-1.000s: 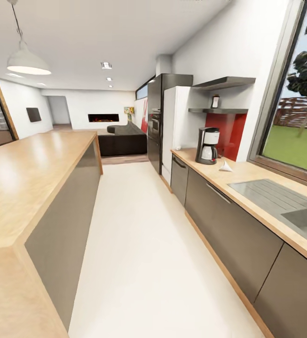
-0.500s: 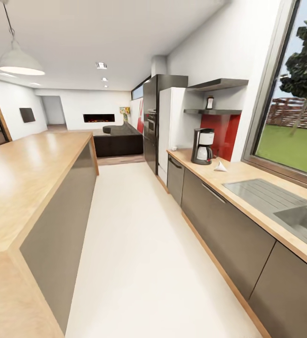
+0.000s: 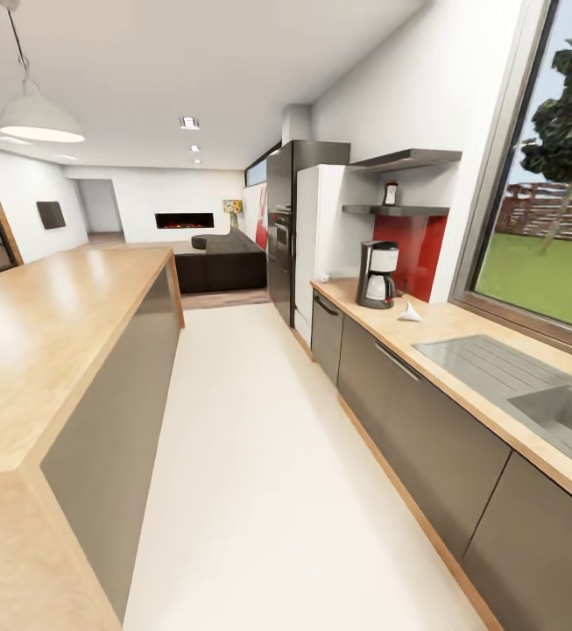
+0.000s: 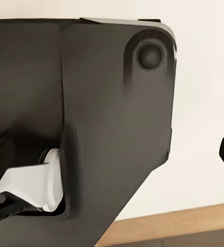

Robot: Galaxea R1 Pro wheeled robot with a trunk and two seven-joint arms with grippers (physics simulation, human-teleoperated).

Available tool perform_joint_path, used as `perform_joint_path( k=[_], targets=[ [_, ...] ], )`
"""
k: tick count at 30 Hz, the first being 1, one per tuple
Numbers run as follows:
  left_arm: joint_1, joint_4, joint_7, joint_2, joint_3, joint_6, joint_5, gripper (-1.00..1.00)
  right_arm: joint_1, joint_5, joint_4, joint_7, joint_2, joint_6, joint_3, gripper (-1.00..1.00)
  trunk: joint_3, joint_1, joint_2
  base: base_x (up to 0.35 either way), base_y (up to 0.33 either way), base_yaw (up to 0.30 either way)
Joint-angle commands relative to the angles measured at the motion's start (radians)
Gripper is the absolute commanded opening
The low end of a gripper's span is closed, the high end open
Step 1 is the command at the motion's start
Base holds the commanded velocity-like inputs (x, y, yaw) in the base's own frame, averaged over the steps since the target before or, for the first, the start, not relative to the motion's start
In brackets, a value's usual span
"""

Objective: Set up a coffee station on the kitchen countertop: keep the coffee maker on the countertop, move the bottle of coffee from the kitchen shelf to the counter next to the coffee maker, place a paper coffee filter on top of the coffee maker, put the saucer next to the coffee maker with the coffee cup on the saucer, and place the electric kettle next to the coffee maker.

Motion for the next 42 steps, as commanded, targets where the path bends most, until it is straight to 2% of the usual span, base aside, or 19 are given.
perform_joint_path(
  k=[1, 14, 30, 35, 42],
  targets=[
    [0.0, -0.001, 0.001, 0.0, 0.0, 0.0, 0.0, 1.0, 0.0, 0.0, 0.0, 0.0, 0.0, -0.003, 0.0, 1.0, 0.002, -0.004, 0.006, 0.0, 0.0, 0.0],
    [0.0, -0.001, 0.001, 0.0, 0.002, 0.0, 0.0, 1.0, 0.0, 0.0, 0.0, 0.0, 0.0, -0.001, -0.002, 1.0, 0.042, -0.053, 0.097, 0.0, 0.0, 0.0],
    [0.0, -0.001, 0.001, 0.0, 0.003, 0.0, 0.0, 1.0, 0.0, 0.0, 0.0, 0.0, 0.0, -0.001, -0.002, 1.0, 0.042, -0.053, 0.097, 0.0, 0.0, 0.0],
    [0.0, -0.001, -0.005, 0.0, -0.011, -0.003, -0.012, 1.0, 0.0, 0.0, 0.0, 0.0, 0.0, -0.001, -0.002, 1.0, 0.042, -0.053, 0.097, 0.0, 0.0, 0.0],
    [0.0, -0.002, -0.003, 0.005, -0.012, -0.005, -0.015, 1.0, 0.0, 0.0, 0.0, 0.0, 0.0, -0.002, 0.0, 1.0, 0.042, -0.053, 0.097, 0.11, 0.0, 0.0]
  ],
)
